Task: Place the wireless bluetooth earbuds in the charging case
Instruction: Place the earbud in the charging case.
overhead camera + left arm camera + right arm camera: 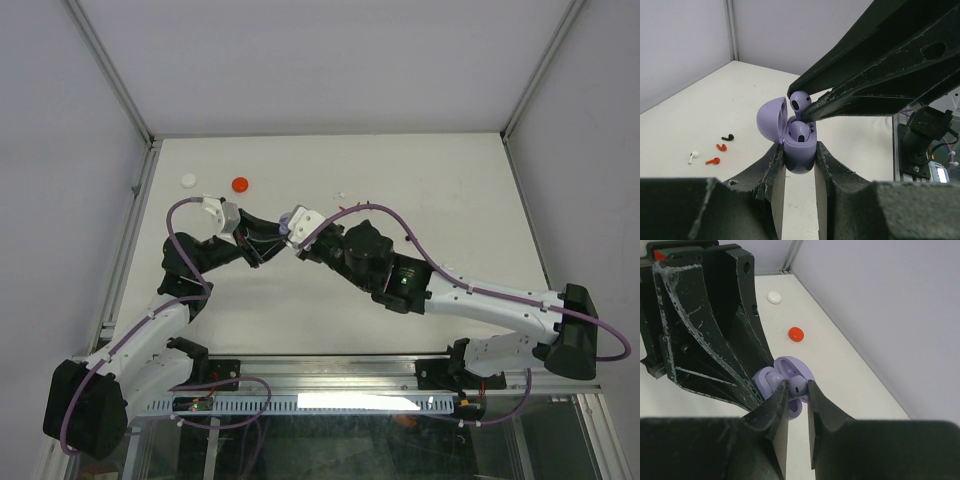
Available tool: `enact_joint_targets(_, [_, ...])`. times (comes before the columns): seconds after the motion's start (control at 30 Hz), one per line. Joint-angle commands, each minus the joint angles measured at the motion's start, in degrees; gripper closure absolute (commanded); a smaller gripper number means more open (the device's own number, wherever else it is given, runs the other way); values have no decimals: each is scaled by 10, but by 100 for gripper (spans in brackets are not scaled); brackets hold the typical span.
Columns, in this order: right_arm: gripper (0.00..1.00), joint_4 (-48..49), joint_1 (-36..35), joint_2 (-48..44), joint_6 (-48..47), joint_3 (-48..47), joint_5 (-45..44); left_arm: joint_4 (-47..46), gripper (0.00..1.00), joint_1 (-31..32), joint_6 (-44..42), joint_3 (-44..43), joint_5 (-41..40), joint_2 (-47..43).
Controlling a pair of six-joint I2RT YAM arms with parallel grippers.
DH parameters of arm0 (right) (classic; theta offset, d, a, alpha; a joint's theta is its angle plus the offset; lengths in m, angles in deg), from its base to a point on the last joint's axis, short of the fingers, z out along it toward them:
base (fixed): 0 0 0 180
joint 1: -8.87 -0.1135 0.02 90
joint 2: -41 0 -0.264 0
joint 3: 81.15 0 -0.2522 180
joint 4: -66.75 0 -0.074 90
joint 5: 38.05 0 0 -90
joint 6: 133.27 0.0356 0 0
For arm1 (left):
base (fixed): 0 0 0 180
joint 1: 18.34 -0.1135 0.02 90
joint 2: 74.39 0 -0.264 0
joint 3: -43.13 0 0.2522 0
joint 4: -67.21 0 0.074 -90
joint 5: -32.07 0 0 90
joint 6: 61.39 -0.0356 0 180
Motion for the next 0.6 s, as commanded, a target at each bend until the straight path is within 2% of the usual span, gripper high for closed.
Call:
enact_joint_targets(0.0, [85, 38, -9, -20, 25, 6, 27, -25, 100, -5, 15, -28, -13, -2])
enact_joint_targets(0.57, [78, 58, -9, -40, 71, 31, 59, -37, 100, -5, 23, -22, -21, -2])
